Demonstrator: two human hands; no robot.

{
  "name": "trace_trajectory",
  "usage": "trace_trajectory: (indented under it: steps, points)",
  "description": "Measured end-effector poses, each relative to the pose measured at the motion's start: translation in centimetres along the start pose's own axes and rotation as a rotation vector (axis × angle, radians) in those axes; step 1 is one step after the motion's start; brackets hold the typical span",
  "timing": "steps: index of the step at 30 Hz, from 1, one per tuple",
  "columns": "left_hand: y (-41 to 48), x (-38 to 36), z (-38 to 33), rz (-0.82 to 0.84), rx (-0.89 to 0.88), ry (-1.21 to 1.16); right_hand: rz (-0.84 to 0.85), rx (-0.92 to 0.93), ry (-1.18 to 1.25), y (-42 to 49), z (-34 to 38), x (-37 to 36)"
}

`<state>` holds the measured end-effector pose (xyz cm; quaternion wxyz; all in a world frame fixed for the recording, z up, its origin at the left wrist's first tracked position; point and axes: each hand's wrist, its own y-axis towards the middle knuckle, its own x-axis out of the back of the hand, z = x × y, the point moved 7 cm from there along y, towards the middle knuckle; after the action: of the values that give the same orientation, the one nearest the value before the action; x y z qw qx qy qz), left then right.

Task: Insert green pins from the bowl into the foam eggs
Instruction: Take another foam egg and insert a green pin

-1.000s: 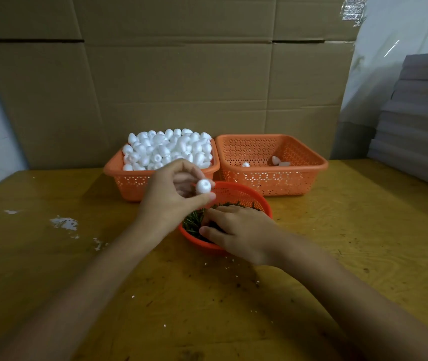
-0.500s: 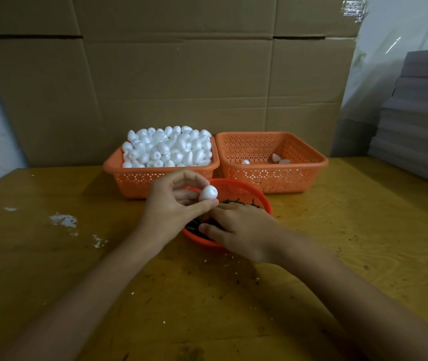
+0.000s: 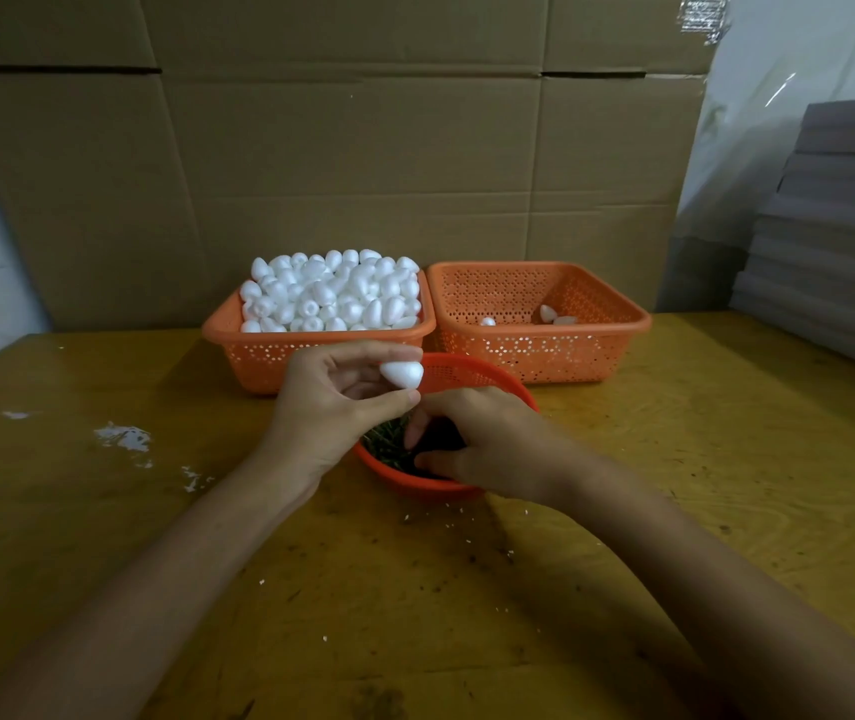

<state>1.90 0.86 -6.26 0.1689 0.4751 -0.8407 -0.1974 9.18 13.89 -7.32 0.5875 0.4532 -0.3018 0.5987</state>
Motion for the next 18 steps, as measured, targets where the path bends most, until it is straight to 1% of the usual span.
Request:
trace_trajectory:
  steps: [10,18]
  points:
    - [-0.13,-0.13,0.06,-0.036,0.01,-0.07,0.002,-0.021,0.013,0.17,-0.16,-0.18]
    - [-0.23,-0.49,-0.2,0.006,-0.008,-0.061,-0.003,-0.018,0.035,0.09,-0.21,-0.34]
